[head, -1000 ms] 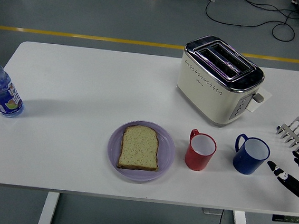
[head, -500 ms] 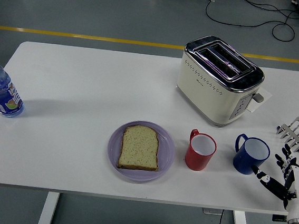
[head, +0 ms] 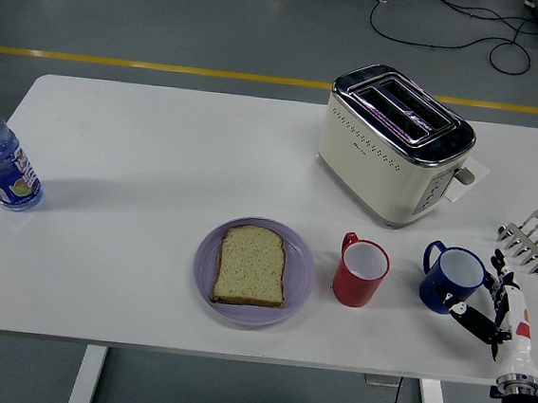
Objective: Pick up the cup,pour liquid into bread,place the cup on the desk
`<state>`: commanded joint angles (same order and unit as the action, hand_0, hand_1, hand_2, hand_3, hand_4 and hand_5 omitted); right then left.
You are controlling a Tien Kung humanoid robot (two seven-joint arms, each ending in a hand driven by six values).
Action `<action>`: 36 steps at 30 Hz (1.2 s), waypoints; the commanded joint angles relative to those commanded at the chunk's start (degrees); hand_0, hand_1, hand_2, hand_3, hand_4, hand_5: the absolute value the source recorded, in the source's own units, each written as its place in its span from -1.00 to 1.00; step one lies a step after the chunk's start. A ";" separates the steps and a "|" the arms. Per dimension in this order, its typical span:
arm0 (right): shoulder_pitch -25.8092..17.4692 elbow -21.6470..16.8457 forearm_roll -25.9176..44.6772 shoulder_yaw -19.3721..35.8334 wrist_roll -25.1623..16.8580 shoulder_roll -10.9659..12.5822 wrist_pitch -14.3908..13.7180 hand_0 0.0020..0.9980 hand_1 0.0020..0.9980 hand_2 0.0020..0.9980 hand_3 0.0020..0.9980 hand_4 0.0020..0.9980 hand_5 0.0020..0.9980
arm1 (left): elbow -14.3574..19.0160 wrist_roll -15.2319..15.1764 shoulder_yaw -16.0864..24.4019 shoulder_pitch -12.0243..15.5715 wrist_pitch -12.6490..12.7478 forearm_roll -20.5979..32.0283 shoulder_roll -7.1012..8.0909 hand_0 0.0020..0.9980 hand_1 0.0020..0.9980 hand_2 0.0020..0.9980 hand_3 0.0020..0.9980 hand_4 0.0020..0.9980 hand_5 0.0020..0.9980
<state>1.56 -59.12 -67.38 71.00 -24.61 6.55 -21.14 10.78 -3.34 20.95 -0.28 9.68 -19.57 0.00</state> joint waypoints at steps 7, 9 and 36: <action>1.52 2.13 2.34 -1.34 -1.72 -0.39 0.66 0.92 0.76 0.97 1.00 1.00 -0.85 | 0.00 0.04 -0.20 -0.07 -0.02 0.07 0.00 0.29 0.28 0.28 0.05 -0.42 0.54; 2.02 2.59 2.68 -1.78 -2.23 -0.58 0.53 0.92 0.76 0.97 1.00 1.00 -0.85 | 0.01 0.05 -0.28 -0.04 -0.03 0.14 0.00 0.29 0.28 0.28 0.05 -0.42 0.54; 5.70 8.08 9.77 -6.88 -7.25 -1.79 -1.74 0.81 0.63 0.83 0.98 1.00 -0.87 | 0.00 0.11 -0.55 0.13 -0.09 0.53 0.00 0.29 0.29 0.27 0.05 -0.42 0.54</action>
<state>7.27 -51.04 -57.61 64.12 -31.86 4.76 -22.88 10.79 -3.23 20.40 -0.15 9.59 -19.04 0.00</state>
